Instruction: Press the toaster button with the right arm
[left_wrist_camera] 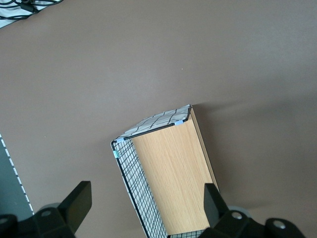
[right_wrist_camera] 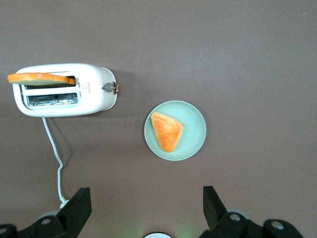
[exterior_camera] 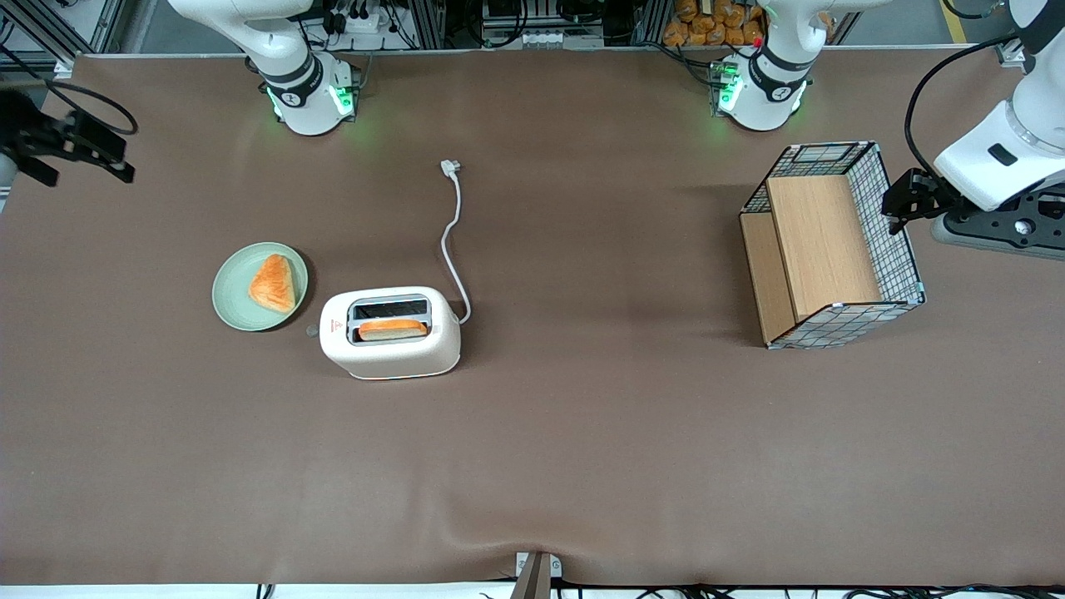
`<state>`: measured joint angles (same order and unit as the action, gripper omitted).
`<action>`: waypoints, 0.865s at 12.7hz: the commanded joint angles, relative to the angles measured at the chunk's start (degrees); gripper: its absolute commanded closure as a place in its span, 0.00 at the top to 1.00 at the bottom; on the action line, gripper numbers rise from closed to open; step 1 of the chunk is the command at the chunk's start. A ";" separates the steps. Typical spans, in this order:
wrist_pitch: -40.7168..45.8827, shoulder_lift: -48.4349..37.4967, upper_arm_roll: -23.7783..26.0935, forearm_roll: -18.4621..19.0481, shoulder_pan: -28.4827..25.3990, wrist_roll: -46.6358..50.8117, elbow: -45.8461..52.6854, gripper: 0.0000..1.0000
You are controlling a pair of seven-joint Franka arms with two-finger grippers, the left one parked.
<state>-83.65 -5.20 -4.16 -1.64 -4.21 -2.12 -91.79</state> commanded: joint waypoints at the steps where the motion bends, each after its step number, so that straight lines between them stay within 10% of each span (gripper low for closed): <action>1: -2.82 2.39 0.12 -4.58 -0.27 -0.96 -3.46 1.00; 5: -16.60 3.00 0.21 -9.70 -0.01 -0.96 -17.78 1.00; 9: -22.95 8.87 0.56 -18.36 -0.18 -1.31 -19.48 0.11; 11: -27.16 11.43 0.56 -21.03 -0.27 -3.76 -20.62 0.00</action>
<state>-107.65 4.36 -3.57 -19.69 -4.49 -3.37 -111.39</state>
